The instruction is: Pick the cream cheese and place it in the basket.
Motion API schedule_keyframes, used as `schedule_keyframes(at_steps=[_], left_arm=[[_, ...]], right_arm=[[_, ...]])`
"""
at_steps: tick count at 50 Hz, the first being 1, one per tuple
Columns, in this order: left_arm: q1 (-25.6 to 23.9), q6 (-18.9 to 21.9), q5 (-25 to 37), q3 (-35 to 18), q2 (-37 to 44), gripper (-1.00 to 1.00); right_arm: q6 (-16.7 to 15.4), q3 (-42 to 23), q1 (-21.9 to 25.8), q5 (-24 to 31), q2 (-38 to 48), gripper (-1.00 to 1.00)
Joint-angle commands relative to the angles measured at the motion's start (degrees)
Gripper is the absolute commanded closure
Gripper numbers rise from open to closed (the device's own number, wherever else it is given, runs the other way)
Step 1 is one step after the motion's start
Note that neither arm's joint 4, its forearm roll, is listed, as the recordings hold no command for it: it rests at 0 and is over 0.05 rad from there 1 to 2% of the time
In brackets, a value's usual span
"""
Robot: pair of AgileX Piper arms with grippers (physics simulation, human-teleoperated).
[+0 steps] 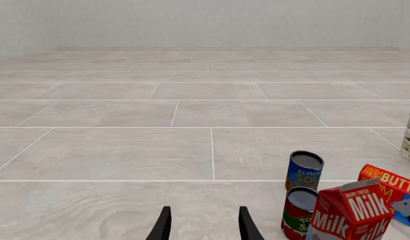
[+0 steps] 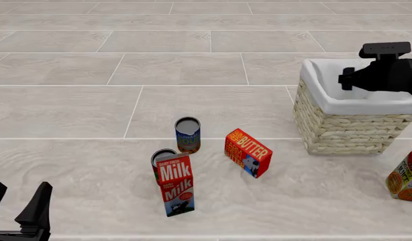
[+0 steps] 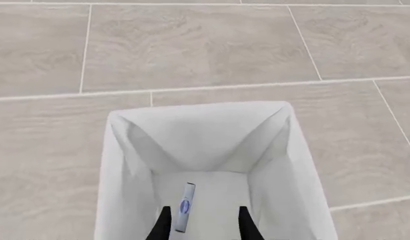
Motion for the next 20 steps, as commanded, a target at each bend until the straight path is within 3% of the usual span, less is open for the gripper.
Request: schedule_keyframes(at_steps=[1,20], left_arm=[[0.0,0.0,0.0,0.0,0.0,-1.00],[0.0,0.0,0.0,0.0,0.0,-1.00]], right_arm=[[-0.5,0.8,0.3,0.1,-0.7,-1.00],[-1.7,7.4,1.4,-0.4,-8.9,-1.00]])
